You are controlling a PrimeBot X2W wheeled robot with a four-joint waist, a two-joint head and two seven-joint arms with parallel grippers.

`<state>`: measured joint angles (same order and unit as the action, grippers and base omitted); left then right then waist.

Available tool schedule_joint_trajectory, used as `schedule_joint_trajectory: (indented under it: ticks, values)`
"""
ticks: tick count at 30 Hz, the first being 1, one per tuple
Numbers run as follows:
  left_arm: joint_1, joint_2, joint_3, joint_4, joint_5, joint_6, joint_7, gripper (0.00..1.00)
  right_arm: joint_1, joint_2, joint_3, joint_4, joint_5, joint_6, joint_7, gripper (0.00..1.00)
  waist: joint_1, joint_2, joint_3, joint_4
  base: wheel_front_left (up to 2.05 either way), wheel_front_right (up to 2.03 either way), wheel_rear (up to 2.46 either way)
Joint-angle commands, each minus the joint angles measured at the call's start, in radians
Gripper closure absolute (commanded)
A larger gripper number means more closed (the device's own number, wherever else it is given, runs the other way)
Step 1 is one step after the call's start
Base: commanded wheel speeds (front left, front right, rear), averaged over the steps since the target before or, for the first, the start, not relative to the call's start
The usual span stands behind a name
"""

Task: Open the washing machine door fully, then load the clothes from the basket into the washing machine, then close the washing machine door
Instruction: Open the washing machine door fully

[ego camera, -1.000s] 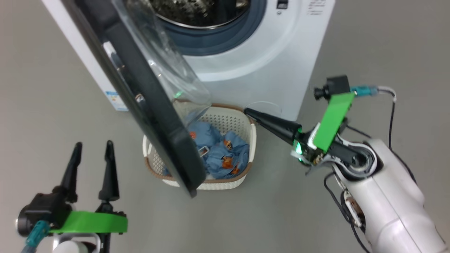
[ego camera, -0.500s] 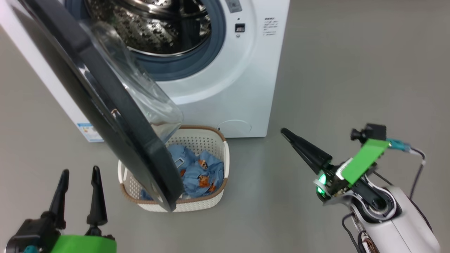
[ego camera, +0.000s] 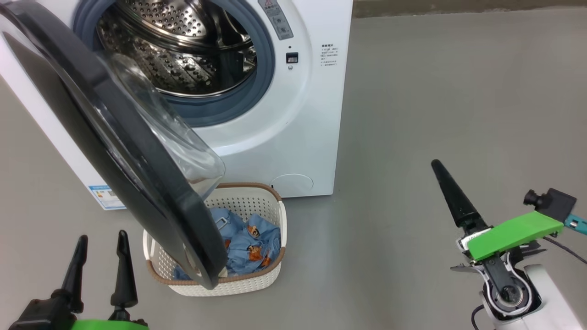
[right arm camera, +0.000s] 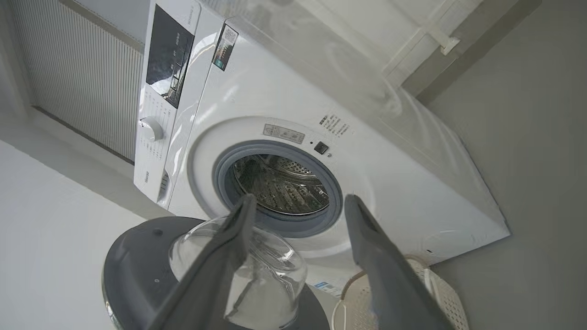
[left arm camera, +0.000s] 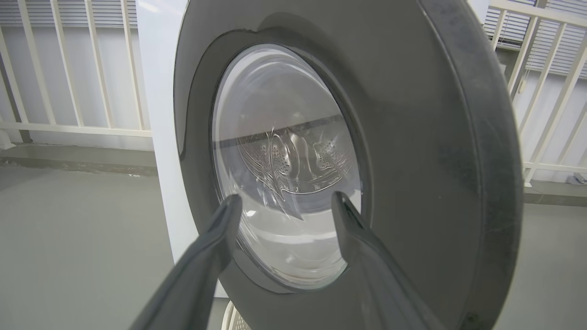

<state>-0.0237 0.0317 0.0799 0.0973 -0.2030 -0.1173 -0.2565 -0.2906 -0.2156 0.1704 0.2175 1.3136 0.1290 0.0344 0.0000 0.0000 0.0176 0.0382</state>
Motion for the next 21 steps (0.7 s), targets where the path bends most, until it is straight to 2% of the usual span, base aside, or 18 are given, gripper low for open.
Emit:
schedule_joint_trajectory:
  ticks: [1,6,10,14,15,21]
  values:
    - [-0.009,0.018,0.033,-0.030,0.017,0.009,-0.005,0.00,-0.003,-0.013,0.025,-0.027,-0.050,0.002,-0.041,0.00,0.0000,0.0000,-0.004,-0.004,0.00,0.00,0.00]
    - [-0.002,0.018,0.035,-0.029,0.019,0.008,-0.005,0.00,0.012,-0.048,0.054,-0.010,-0.241,0.002,-0.183,0.00,0.0000,0.0000,-0.013,-0.009,0.00,0.00,0.00]
    - [0.003,0.018,0.031,-0.030,0.024,0.010,-0.005,0.00,0.041,-0.064,0.048,0.006,-0.384,0.002,-0.257,0.00,0.0000,0.0000,-0.018,-0.010,0.00,0.00,0.00]
    - [0.009,0.018,0.028,-0.033,0.027,0.015,-0.005,0.00,0.086,-0.057,-0.007,0.003,-0.538,0.002,-0.286,0.00,0.0000,0.0000,-0.019,-0.011,0.00,0.00,0.00]
    - [0.009,0.018,0.028,-0.033,0.027,0.015,-0.005,0.00,0.086,-0.057,-0.007,0.003,-0.538,0.002,-0.286,0.00,0.0000,0.0000,-0.019,-0.011,0.00,0.00,0.00]
    - [0.016,0.018,0.022,-0.037,0.028,0.020,-0.005,0.00,0.157,-0.026,-0.105,-0.033,-0.819,0.002,-0.295,0.00,0.0000,0.0000,-0.019,-0.013,0.00,0.00,0.00]
